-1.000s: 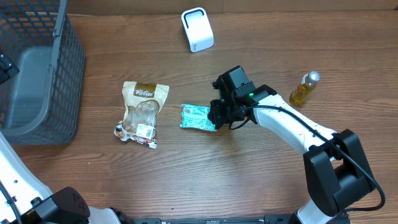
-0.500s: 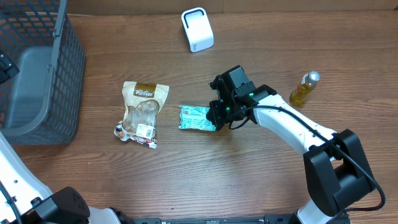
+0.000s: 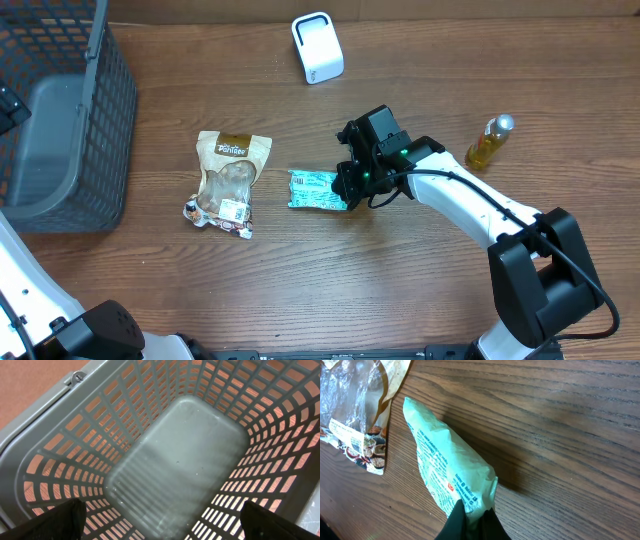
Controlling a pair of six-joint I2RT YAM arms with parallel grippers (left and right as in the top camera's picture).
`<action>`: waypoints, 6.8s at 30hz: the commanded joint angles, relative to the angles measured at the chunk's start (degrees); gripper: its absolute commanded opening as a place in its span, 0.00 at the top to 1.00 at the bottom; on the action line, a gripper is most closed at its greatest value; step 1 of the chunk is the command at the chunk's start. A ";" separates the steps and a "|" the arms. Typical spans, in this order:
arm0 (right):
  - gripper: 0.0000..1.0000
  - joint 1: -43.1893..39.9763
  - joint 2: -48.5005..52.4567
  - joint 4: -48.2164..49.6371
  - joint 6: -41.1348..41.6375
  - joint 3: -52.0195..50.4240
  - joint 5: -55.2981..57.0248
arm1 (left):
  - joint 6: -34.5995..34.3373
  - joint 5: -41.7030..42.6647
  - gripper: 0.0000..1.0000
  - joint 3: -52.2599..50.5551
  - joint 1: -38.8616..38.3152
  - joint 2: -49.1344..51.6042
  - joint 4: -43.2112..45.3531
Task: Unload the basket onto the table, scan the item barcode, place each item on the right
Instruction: 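Lower the right gripper and close it on the tissue pack's end, then lift the tissue pack up to the white scanner and hold it there, then move the tissue pack right away from the scanner and lower it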
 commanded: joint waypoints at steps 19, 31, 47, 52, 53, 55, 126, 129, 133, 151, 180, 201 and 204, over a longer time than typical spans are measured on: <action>0.96 -0.22 -1.88 0.57 -0.28 1.95 -1.18 | 1.09 0.33 0.00 1.01 -0.04 0.31 0.04; 0.96 -0.22 -1.88 0.70 -0.28 1.95 -1.18 | 1.09 0.33 0.00 1.01 -0.04 0.31 0.02; 0.96 -0.22 -1.88 0.79 -0.28 1.95 -1.20 | 1.09 0.33 0.00 1.01 -0.04 0.31 0.02; 0.96 -0.22 -1.88 0.81 -0.28 1.95 -1.18 | 1.09 0.33 0.01 1.01 -0.04 0.31 0.04; 0.96 -0.22 -1.88 0.81 -0.28 1.95 -1.18 | 1.09 0.33 0.00 1.01 -0.04 0.31 0.02; 0.96 -0.22 -1.88 0.83 -0.28 1.95 -1.18 | 1.09 0.31 0.00 1.01 -0.04 0.31 0.04; 0.96 0.11 -1.46 -12.17 -17.49 28.24 18.12 | 1.09 0.31 0.00 1.01 -0.04 0.31 0.04; 0.96 0.11 -0.63 -8.31 -22.71 27.74 22.45 | 1.09 0.33 0.01 1.01 -0.04 0.31 0.04; 0.96 0.39 1.42 -1.53 -29.90 27.61 28.96 | 1.09 0.31 0.00 1.01 -0.04 0.31 0.04; 0.96 0.76 19.06 40.68 -69.02 27.61 48.30 | 1.09 0.33 0.00 1.01 -0.04 0.31 0.04; 0.96 3.85 29.99 48.22 -82.34 27.61 49.03 | 1.09 0.33 0.01 1.01 -0.04 0.31 0.04; 0.96 4.35 20.55 46.16 -69.75 27.65 51.60 | 1.09 0.33 0.00 1.01 -0.04 0.31 0.04; 0.96 4.35 15.69 40.26 -64.24 27.65 51.60 | 1.07 0.33 0.00 1.01 -0.04 0.31 0.04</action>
